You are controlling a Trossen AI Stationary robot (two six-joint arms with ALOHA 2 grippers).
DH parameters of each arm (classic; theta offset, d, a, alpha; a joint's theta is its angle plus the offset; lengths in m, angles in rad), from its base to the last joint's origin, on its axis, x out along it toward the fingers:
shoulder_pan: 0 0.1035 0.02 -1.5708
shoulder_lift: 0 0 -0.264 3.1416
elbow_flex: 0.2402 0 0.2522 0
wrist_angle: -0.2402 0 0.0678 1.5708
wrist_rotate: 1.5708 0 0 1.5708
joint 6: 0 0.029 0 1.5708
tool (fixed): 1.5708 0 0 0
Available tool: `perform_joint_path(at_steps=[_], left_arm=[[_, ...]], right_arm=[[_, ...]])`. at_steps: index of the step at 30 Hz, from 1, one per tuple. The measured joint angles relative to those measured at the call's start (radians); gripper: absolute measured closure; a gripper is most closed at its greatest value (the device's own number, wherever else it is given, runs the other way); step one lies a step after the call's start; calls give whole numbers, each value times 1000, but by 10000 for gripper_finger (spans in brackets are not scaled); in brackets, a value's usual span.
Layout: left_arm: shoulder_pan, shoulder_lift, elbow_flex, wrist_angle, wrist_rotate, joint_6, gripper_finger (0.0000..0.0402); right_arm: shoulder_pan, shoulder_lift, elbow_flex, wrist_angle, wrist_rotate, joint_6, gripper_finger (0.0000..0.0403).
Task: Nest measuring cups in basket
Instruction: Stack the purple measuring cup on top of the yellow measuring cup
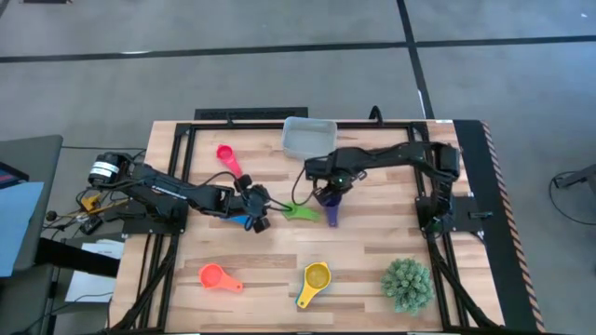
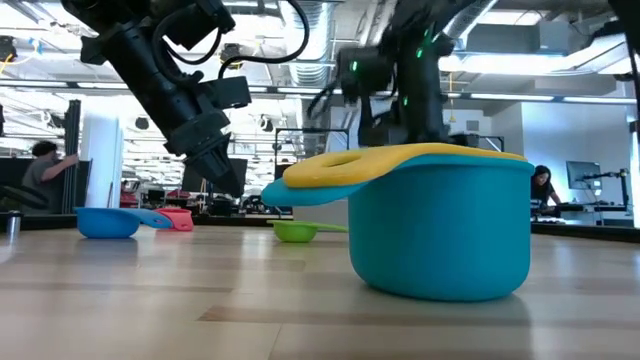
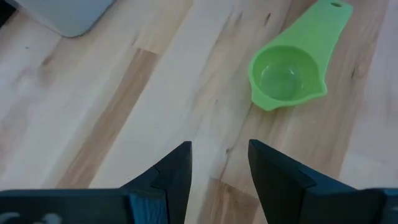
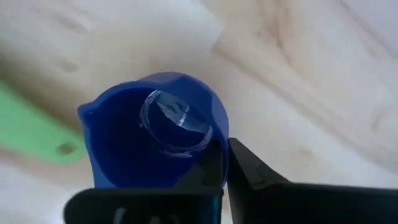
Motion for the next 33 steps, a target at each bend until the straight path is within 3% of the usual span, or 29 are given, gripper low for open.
perform_joint_path(at_steps=[4,10,19,24,33], left_arm=[[-4,0,0,-10,24,1,253],[-40,0,0,-6,33,4,253],[-155,0,0,66,-10,5,253],[-212,0,0,94,-13,-6,253],[-278,0,0,123,-12,-49,253]], right_arm=[[107,-90,0,-1,32,192,368],[338,-189,1,40,77,568,392],[658,-159,4,186,156,1084,380],[741,-93,50,206,213,1219,392],[766,38,176,152,196,1227,382]])
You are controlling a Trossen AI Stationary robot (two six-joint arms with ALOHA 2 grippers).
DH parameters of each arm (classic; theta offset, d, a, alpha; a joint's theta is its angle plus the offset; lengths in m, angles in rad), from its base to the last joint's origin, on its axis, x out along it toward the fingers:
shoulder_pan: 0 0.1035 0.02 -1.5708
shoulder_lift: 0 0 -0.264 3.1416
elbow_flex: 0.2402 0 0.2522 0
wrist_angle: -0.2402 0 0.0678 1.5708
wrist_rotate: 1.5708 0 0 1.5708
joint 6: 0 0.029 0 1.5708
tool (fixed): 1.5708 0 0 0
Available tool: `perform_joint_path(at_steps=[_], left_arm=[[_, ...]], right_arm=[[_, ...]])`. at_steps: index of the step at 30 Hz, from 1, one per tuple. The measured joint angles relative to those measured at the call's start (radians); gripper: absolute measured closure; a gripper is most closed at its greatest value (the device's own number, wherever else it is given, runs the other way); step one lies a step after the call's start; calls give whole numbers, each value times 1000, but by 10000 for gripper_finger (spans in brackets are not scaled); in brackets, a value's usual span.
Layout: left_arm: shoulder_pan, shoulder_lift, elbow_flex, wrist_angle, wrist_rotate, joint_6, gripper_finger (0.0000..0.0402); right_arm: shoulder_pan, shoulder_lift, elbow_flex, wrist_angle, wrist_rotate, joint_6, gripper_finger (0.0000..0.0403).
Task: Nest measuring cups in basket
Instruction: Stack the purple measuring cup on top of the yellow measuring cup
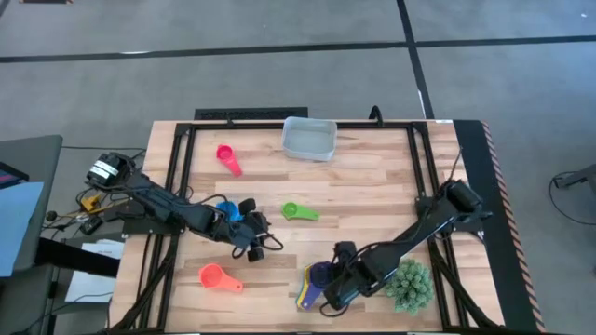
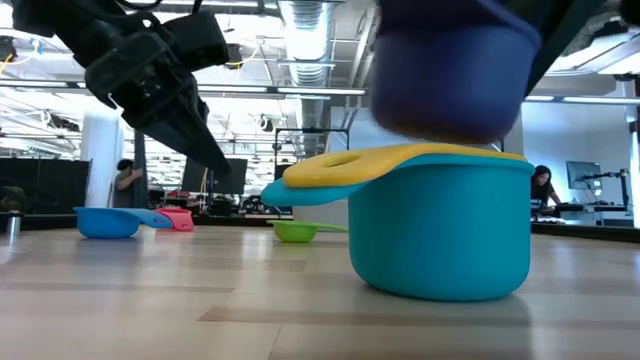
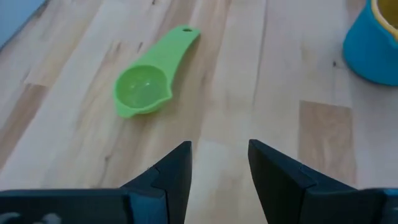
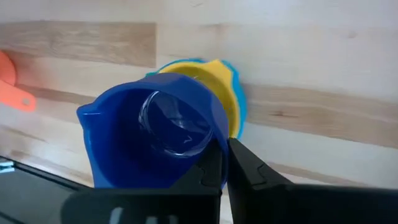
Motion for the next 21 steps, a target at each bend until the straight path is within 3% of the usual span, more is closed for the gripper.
perform_joint_path(at_steps=[15,21], left_arm=[[-36,0,0,-10,6,-18,253],[-36,0,0,-20,6,-18,253]], right_arm=[[-14,32,17,-4,-51,-1,347],[-14,30,18,-2,-15,-2,326]])
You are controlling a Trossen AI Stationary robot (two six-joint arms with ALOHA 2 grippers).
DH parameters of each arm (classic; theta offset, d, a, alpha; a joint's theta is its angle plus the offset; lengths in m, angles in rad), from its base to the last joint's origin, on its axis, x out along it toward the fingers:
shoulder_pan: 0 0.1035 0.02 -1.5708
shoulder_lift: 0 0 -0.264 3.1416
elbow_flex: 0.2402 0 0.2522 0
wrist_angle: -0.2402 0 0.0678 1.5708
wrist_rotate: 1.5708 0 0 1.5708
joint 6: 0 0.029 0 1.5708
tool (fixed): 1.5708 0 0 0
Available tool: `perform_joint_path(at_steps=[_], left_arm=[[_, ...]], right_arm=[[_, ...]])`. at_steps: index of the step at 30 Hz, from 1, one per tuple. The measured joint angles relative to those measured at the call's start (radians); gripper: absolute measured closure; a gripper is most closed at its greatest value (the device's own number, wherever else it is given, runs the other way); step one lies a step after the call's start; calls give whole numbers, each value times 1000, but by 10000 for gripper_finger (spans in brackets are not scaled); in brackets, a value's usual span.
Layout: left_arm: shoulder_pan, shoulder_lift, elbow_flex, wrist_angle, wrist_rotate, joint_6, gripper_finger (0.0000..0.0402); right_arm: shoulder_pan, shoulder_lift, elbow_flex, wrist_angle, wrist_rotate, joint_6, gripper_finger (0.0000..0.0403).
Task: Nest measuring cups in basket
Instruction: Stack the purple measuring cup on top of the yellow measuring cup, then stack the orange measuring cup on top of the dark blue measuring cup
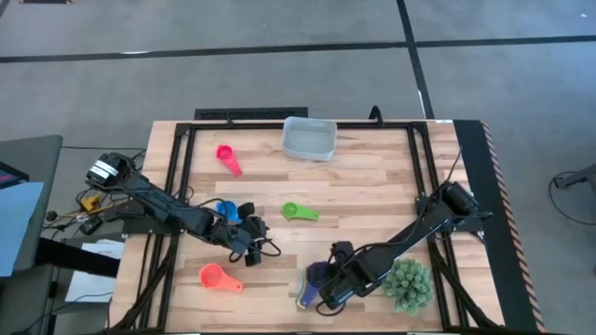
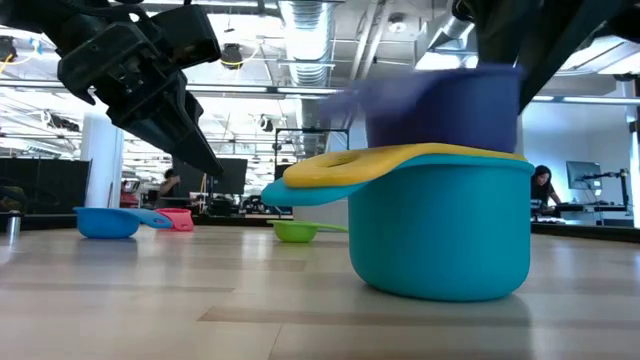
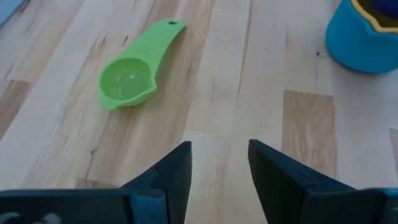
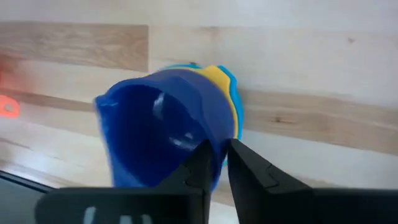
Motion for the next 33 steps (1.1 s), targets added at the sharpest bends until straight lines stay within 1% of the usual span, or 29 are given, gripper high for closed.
perform_joint_path(at_steps=[3,10,13,16,21,25,29,33], left_arm=[[-4,0,0,-3,0,0,253],[-5,-4,0,-68,-28,-9,253],[-4,-44,0,-127,-62,-11,253],[23,-121,0,-201,-97,2,253],[128,-250,-6,-271,-100,1,253],[185,-306,-25,-321,-104,-70,253],[178,-352,-38,-414,-105,-167,253],[124,-401,-38,-578,-156,-365,253]], right_arm=[[0,0,0,-6,9,0,301],[0,-1,0,-26,-5,-20,224],[0,-23,0,-64,29,-65,198],[-8,-71,0,-138,71,-146,181],[-67,-102,1,-251,118,-334,176],[-146,-101,0,-237,104,-559,186],[-235,-102,-47,-140,93,-772,196],[-327,-129,-83,-82,92,-935,205]])
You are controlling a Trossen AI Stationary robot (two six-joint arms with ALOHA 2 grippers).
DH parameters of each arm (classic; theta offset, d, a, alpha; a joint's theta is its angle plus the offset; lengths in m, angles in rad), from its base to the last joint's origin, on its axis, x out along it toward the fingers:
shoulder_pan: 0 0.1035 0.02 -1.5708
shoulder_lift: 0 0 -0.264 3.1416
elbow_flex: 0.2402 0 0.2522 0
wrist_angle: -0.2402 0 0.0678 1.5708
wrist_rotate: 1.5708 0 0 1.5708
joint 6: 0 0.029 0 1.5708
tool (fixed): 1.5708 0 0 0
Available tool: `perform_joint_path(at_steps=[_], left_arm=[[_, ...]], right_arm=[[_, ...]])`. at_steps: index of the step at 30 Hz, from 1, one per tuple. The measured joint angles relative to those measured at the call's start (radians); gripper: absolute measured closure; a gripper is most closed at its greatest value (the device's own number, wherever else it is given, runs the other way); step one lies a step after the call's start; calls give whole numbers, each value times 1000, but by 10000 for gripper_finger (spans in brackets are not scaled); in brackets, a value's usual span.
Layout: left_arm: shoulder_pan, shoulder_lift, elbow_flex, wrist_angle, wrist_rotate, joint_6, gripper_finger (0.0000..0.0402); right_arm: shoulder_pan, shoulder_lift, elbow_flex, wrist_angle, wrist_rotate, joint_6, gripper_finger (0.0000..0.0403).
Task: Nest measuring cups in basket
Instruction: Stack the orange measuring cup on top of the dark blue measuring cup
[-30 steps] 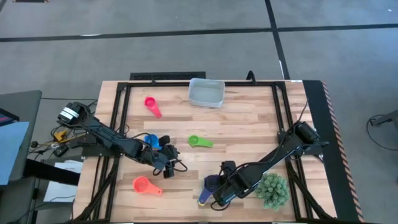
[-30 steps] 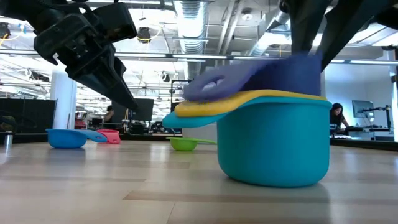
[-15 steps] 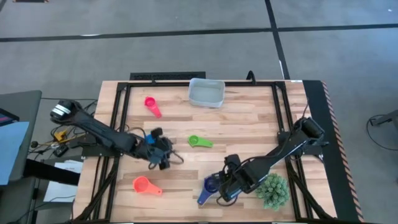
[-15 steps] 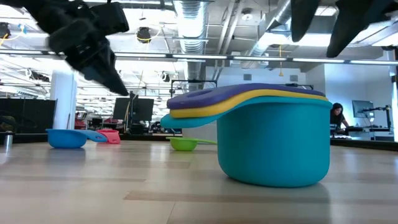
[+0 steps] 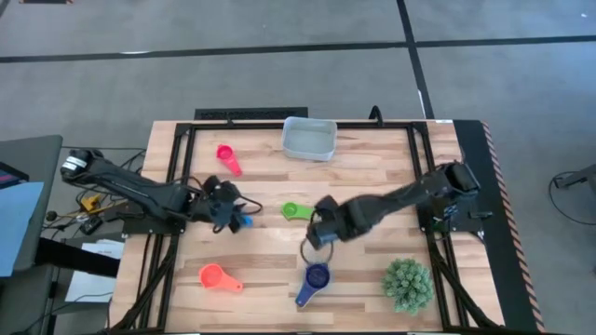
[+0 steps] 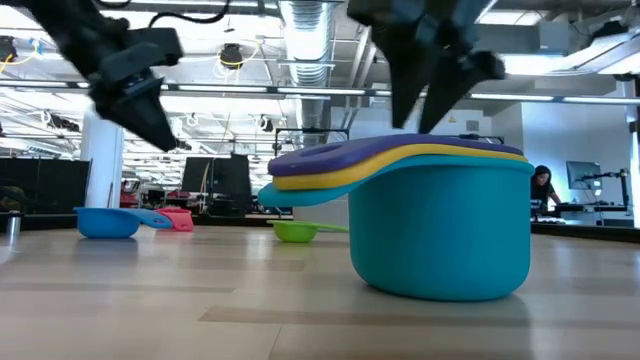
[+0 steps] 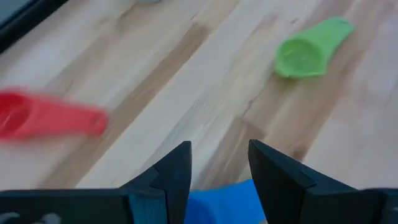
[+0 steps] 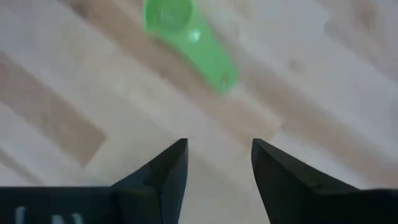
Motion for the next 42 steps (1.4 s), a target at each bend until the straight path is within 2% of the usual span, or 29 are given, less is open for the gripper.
perform_joint_path(at_steps=[4,8,14,20,23,29,31,33,37,42], left_arm=[[-65,-19,0,-147,-47,-261,253],[-106,-2,0,-215,-79,-456,253],[-109,72,-1,-251,-91,-628,253],[-106,167,-1,-259,-76,-766,253],[-107,196,0,-254,-29,-826,253],[-190,207,20,-255,324,-864,253],[-242,207,46,-251,392,-915,253],[-297,208,76,-251,423,-965,253],[-398,208,133,-251,398,-1037,255],[-489,214,154,-255,407,-1015,273]], right_arm=[[-80,-7,-25,79,-8,-169,213],[-156,-37,-48,152,-59,-362,220],[-280,-109,-120,281,-220,-631,239],[-388,-228,-277,479,-435,-777,267],[-407,-296,-357,586,-491,-785,279],[-402,-429,-496,680,-504,-794,289],[-407,-469,-535,698,-499,-794,290],[-415,-497,-562,716,-498,-794,290],[-425,-550,-618,758,-499,-795,290],[-416,-577,-680,794,-499,-791,290]])
